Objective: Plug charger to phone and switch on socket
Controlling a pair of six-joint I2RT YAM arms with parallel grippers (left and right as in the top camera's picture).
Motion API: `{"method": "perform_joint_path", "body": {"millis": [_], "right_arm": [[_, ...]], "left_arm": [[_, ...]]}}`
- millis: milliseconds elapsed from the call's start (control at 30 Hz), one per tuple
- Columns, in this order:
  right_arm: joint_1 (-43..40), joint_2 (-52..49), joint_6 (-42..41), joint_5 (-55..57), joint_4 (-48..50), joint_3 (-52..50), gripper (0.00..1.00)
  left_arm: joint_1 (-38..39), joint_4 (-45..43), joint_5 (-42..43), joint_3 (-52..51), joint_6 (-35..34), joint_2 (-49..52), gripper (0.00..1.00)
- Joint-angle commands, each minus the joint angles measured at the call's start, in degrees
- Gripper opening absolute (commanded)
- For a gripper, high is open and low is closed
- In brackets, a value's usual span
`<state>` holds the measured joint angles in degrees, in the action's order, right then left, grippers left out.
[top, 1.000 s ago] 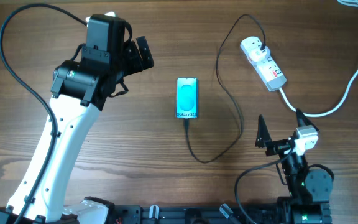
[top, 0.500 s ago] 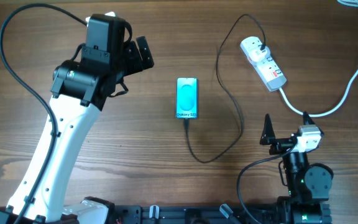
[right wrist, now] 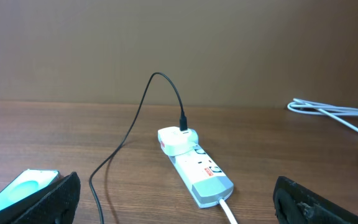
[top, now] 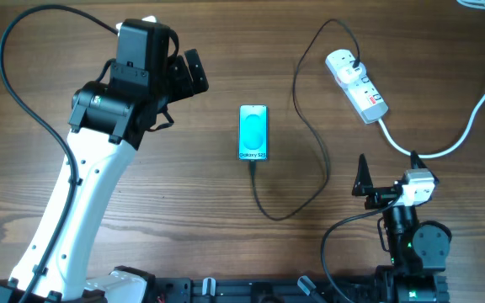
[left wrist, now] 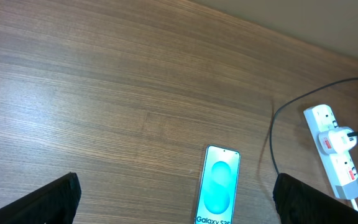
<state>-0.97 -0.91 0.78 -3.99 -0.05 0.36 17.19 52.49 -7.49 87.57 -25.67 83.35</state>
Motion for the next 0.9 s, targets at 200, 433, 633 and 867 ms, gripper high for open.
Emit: {"method": "perform_joint_path", "body": {"millis": [200, 433, 633, 867], "right_arm": [[-0.24, 0.7, 0.72, 0.96, 0.07, -0.07, 1.0], [-0.24, 0.7, 0.72, 0.96, 0.07, -0.07, 1.0], [-0.24, 0.7, 0.72, 0.96, 0.07, -0.07, 1.0], [-0.24, 0.7, 0.72, 0.98, 0.07, -0.07, 1.0]], "left_arm": [[-0.42, -2.01, -1.7, -8.63, 1.7, -5.97, 1.0], [-6.12, -19.17, 15.78, -38.36, 20.13, -27.65, 1.0], [-11.67, -18.69, 15.32, -52.76, 27.02, -52.17, 1.0], [-16.0, -23.8, 15.41, -63.43, 28.06, -69.68, 1.0]]}}
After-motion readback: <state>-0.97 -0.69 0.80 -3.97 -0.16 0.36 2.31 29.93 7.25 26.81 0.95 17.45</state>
